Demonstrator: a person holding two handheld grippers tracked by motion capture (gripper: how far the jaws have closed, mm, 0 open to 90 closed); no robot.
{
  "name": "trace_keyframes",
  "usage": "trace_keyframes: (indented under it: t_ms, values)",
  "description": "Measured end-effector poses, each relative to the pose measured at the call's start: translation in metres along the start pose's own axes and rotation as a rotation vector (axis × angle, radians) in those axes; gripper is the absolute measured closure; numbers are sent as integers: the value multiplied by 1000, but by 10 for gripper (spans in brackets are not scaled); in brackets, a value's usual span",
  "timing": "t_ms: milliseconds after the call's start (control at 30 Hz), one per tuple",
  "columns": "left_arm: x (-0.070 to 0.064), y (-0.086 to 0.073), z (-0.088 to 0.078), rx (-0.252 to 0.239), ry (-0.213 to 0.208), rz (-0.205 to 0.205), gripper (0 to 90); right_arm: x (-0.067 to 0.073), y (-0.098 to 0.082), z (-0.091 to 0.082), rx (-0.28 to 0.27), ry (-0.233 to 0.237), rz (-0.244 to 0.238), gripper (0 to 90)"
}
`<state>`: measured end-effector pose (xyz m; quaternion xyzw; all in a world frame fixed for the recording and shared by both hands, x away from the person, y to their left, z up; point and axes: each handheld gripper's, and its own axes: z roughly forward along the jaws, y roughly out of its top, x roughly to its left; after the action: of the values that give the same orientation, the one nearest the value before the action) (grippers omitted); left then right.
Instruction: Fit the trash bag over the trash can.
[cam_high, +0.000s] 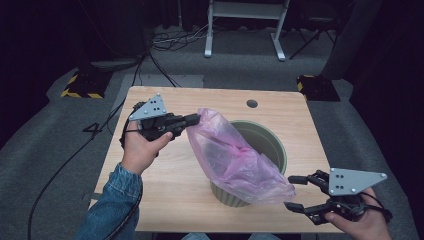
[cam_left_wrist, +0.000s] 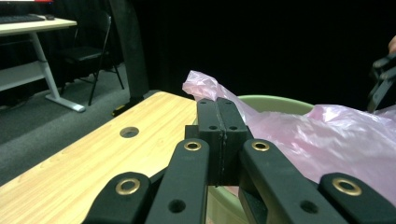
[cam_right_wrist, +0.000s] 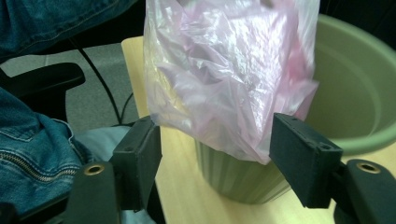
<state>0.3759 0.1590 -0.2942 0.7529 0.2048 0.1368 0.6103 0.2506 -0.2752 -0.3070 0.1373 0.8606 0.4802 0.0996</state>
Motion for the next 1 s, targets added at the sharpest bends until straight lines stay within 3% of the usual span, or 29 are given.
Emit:
trace_keyframes:
  t_ms: [167,467,533,667,700,900,933,1000]
  values:
    - [-1,0,1,0,7,-8,900,4,28,-8,-47,-32,-74,335]
    - [0,0,2,-1,16,-19,900,15,55,-11,-77,-25,-145,328]
    - [-1,0,3,-1,15,-22,900,19,60,-5,-68,-35,-166,329]
    - [-4,0,6,-2,11,-23,900,20,71,21,-65,-2,-154,329]
    - [-4,0,6,-2,11,-23,900,20,71,21,-65,-2,-154,329]
    - [-2,0,7,-3,15,-27,900,14,86,57,-53,66,-161,338]
    - [-1,0,9,-1,17,-29,900,12,90,70,-51,80,-169,343]
    - [-1,-1,9,0,15,-30,900,12,92,73,-47,85,-174,348]
